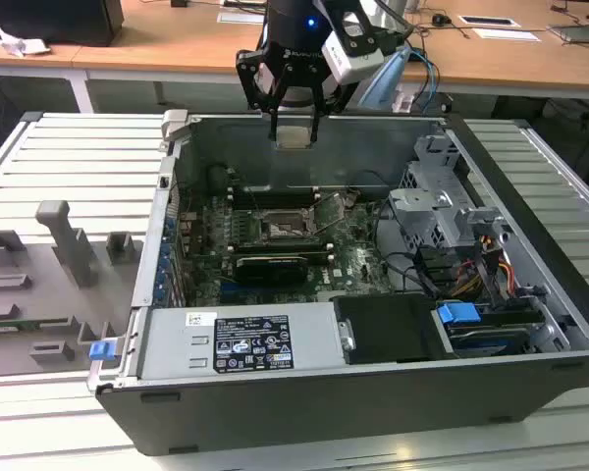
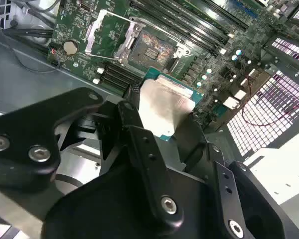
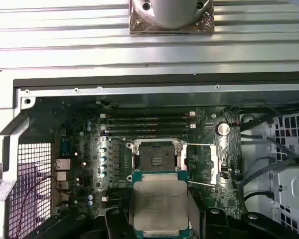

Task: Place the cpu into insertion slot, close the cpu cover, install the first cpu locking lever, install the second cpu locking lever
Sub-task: 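Place the cpu into insertion slot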

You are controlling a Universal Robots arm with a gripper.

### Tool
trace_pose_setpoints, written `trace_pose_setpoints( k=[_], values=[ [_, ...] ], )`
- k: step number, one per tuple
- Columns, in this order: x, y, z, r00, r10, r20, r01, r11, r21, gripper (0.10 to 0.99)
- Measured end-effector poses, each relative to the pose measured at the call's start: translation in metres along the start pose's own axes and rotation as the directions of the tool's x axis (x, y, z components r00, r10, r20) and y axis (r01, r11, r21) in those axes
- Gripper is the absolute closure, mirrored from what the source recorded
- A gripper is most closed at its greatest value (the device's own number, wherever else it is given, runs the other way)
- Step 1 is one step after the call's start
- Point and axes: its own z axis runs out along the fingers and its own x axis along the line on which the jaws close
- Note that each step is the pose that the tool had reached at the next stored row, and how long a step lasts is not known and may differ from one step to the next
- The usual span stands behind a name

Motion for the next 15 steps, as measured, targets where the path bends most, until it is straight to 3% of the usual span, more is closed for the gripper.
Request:
trace_pose_setpoints(
  k=[5,15],
  values=[
    [0.0,0.0,0.0001,0.9981,0.061,0.0054,-0.061,0.9982,-0.001,0.557],
    [0.0,0.0,0.0003,0.9913,0.131,0.0116,-0.131,0.9914,-0.003,0.557]
  ],
)
